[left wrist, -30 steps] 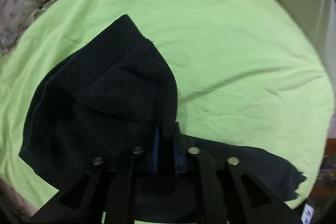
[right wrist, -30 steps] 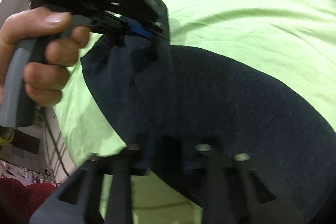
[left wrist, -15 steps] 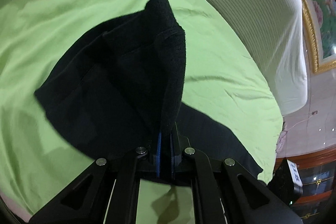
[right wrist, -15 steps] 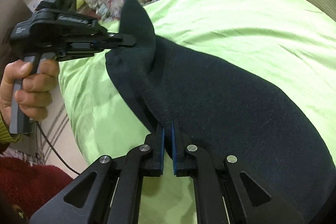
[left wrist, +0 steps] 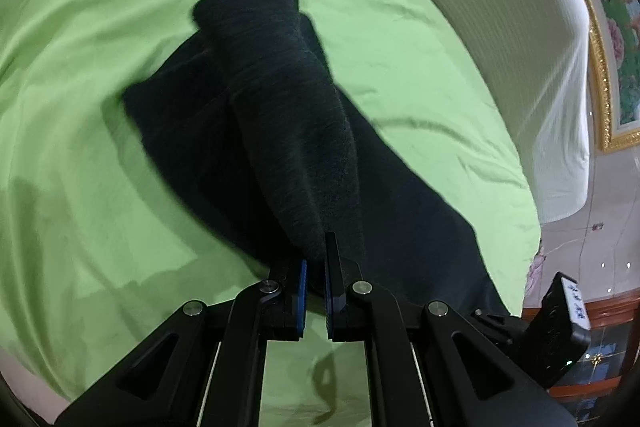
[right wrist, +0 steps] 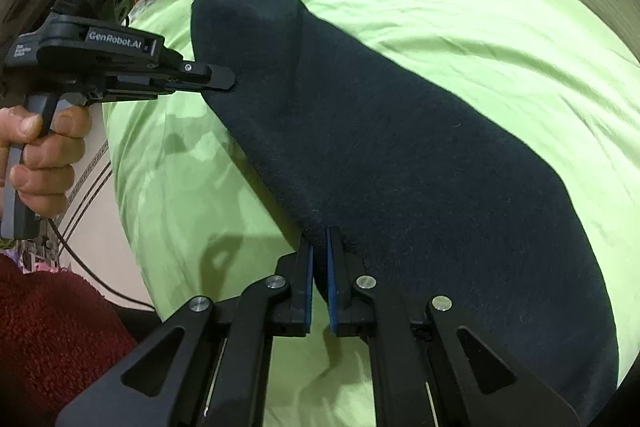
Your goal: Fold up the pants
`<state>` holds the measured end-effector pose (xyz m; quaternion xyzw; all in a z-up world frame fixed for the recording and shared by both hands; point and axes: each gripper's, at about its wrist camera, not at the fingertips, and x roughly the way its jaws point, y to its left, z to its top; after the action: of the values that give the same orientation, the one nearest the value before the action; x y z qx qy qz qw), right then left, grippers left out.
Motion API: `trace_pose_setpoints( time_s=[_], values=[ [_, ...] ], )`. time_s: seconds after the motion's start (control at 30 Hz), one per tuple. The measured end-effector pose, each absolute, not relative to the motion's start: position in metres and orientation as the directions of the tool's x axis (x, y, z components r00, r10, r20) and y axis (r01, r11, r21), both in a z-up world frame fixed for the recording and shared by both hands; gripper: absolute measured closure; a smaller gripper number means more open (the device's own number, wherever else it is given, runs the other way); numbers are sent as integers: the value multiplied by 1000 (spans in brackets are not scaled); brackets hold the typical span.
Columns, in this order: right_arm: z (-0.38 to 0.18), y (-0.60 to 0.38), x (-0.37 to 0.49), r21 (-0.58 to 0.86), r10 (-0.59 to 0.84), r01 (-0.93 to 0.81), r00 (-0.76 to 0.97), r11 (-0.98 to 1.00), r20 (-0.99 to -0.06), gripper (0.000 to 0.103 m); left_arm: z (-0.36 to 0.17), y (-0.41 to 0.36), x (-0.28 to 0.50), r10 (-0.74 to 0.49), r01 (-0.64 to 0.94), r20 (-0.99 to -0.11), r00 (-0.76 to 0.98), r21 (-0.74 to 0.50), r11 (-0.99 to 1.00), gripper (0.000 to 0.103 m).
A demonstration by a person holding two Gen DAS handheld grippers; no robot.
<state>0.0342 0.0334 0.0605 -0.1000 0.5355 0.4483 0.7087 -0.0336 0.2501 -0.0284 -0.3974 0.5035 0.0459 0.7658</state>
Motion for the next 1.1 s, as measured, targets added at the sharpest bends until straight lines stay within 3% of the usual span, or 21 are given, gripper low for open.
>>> trace_pose_setpoints(
  time_s=[0.23, 0.33, 0.4, 0.6, 0.8, 1.1],
  values=[
    [57, 36, 35, 349, 514, -730, 4, 587, -858, 85, -43, 262, -37, -302, -521, -840, 451, -523, 675, 85],
    [63, 31, 31, 385, 541, -723, -19, 573, -841, 67, -39, 270, -45, -260, -546, -855, 449, -493, 677, 73],
    [69, 25, 32, 410, 570, -709, -13, 574, -821, 59, -36, 284, -57, -237, -571, -860, 452, -483, 664, 58],
    [89, -11, 74, 514, 664, -580, 65, 632, -745, 59, -34, 309, -60, -225, -617, -855, 467, -497, 610, 48],
    [81, -42, 143, 555, 668, -438, 155, 707, -728, 59, -32, 318, -48, -189, -635, -869, 458, -469, 614, 40],
    [27, -10, 178, 541, 616, -482, -3, 689, -787, 59, -47, 325, -42, -179, -641, -877, 446, -453, 620, 40]
  ],
)
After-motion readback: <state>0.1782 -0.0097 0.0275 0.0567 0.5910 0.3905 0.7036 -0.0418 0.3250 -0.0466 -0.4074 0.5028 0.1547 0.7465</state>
